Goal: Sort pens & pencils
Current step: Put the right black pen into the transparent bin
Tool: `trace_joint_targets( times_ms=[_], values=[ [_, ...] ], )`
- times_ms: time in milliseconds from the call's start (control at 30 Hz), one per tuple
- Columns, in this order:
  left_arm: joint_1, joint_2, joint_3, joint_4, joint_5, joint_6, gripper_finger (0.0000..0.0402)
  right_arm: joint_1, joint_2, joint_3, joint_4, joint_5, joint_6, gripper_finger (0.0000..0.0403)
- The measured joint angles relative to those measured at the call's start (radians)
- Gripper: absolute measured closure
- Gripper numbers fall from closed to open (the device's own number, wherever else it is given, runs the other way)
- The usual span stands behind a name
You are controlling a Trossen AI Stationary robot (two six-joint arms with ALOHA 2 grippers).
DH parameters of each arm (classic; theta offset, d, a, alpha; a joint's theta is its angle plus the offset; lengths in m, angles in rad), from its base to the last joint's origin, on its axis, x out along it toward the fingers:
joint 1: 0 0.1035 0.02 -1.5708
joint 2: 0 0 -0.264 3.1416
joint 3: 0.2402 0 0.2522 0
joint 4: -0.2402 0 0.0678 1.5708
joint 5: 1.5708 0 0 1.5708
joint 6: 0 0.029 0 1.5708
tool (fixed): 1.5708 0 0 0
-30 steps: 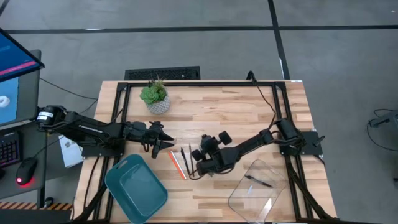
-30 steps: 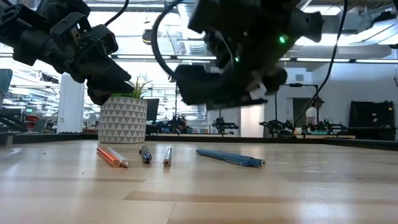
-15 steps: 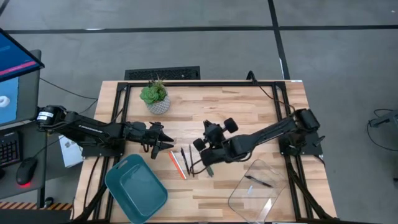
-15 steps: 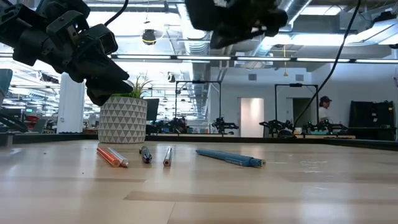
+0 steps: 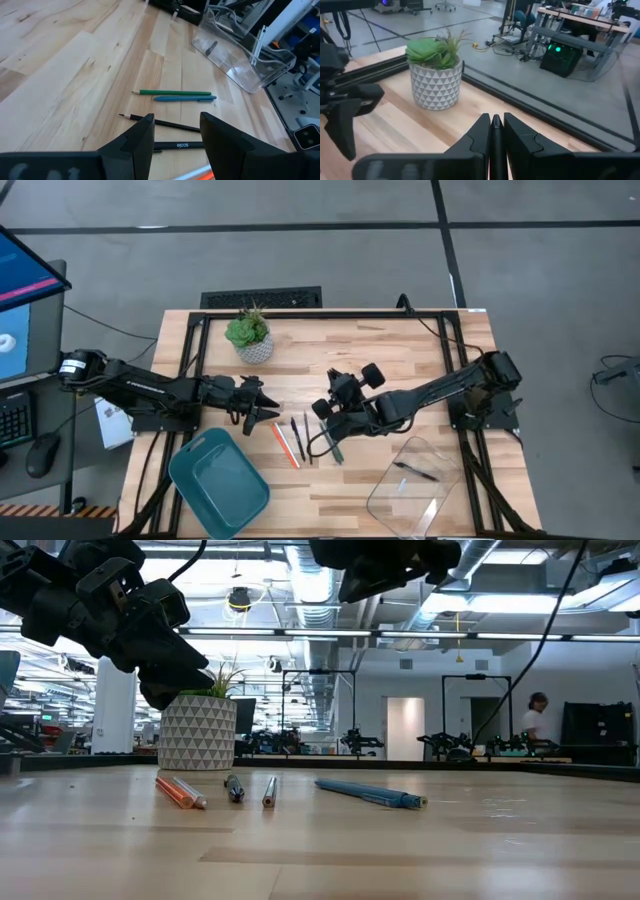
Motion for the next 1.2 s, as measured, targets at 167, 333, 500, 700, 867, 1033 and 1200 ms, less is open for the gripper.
trace_joint_targets(
  times_ms=[167,333,500,700,867,1033,1200],
  values=[
    [0.0,0.0,0.0,0.0,0.0,0.0,0.0252,0.022,0.0,0.0,0.006,-0.002,0.0,0.0337],
    [0.0,0.0,0.0,-0.001,0.0,0.0,0.0252,0.057,0.0,0.0,0.007,-0.002,0.0,0.0337],
    [0.0,0.0,0.0,-0.001,0.0,0.0,0.0252,0.103,0.0,0.0,0.007,-0.002,0.0,0.0337],
    [0.0,0.0,0.0,-0.001,-0.001,0.0,0.0252,0.168,0.001,0.0,-0.007,-0.002,0.0,0.0337],
    [0.0,0.0,0.0,-0.001,-0.001,0.0,0.0252,0.223,0.001,0.0,-0.026,-0.003,0.0,0.0337],
    [0.0,0.0,0.0,-0.001,-0.001,0.0,0.0252,0.276,0.001,0.0,-0.051,-0.003,0.009,0.0337],
    [0.0,0.0,0.0,-0.001,-0.001,-0.002,0.0252,0.328,0.001,0.0,-0.19,-0.005,0.14,0.0337]
  ],
)
